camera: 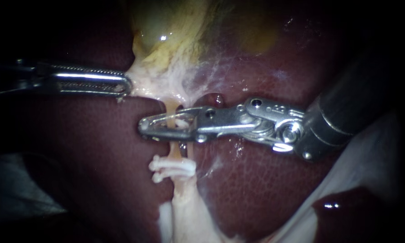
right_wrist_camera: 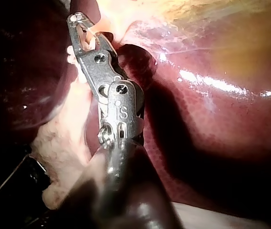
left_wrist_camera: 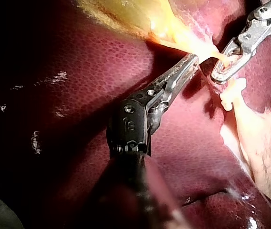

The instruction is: Clipping third clip left tube

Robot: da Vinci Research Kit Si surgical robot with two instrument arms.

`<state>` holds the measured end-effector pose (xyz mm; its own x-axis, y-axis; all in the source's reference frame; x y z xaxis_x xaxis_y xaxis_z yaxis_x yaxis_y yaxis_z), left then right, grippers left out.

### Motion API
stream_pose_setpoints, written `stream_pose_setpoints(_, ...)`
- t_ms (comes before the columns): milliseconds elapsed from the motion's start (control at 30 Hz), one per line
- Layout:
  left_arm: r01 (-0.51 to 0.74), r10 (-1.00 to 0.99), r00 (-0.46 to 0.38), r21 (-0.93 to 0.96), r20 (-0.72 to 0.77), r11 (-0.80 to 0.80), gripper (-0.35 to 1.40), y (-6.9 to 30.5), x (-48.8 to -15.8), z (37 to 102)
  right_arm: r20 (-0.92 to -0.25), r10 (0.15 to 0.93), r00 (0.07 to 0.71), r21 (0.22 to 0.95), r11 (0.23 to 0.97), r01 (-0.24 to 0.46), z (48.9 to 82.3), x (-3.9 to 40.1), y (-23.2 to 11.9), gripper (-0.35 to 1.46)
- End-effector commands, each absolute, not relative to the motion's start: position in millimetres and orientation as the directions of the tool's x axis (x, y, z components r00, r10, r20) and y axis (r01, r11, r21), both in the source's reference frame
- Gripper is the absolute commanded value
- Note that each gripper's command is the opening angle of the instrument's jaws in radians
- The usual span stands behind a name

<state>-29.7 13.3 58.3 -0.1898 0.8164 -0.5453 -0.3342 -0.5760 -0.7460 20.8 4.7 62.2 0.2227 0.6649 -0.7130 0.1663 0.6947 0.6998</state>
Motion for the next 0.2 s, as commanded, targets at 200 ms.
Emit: stream_pose_setpoints(200,-0.334,0.817,-0.190,-0.746,-0.545,-0.576,-0.35,13.3,-29.8,58.4,-0.710,0.667,0.225,0.703,0.692,0.164,62.5,20.7,4.7,-0.35)
